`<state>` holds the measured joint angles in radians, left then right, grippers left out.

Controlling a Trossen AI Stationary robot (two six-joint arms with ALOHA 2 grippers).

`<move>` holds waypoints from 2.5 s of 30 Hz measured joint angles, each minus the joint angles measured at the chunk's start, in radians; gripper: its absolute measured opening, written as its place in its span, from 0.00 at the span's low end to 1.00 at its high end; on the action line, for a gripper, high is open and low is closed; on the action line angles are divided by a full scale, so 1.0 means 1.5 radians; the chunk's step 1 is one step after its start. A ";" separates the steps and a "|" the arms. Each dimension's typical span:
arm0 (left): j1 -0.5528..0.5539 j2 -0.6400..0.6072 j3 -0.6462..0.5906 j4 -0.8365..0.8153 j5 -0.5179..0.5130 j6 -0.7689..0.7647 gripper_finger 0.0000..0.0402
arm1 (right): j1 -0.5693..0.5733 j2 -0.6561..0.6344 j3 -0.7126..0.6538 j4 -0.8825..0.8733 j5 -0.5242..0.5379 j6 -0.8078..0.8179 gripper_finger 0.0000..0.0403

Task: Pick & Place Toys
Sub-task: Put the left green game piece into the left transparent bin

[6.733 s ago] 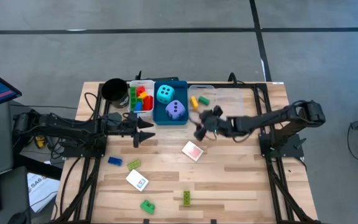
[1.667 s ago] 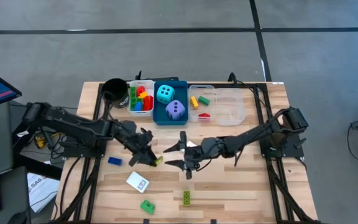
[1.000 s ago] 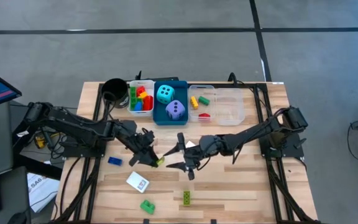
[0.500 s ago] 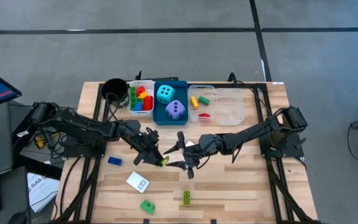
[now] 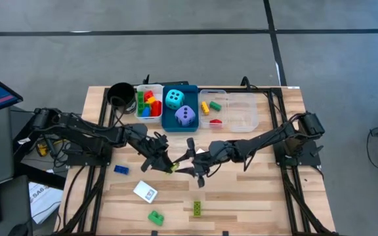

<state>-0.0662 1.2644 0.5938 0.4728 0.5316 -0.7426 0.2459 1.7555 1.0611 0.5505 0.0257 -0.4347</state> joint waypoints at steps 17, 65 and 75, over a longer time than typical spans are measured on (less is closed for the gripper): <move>0.001 -0.001 0.000 -0.008 -0.008 0.039 0.55 | 0.002 0.000 -0.001 0.003 -0.002 -0.012 0.13; 0.165 -0.191 -0.001 -0.205 -0.357 0.441 0.75 | -0.150 -0.085 0.000 -0.644 0.576 0.641 0.14; 0.165 -0.185 -0.001 -0.215 -0.357 0.422 0.75 | -0.208 -0.085 0.000 -0.706 0.594 0.676 0.14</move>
<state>0.1818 0.9867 0.5930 0.1506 -0.0032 -0.1097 -0.0667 1.6279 1.0611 -0.5083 0.9169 0.5800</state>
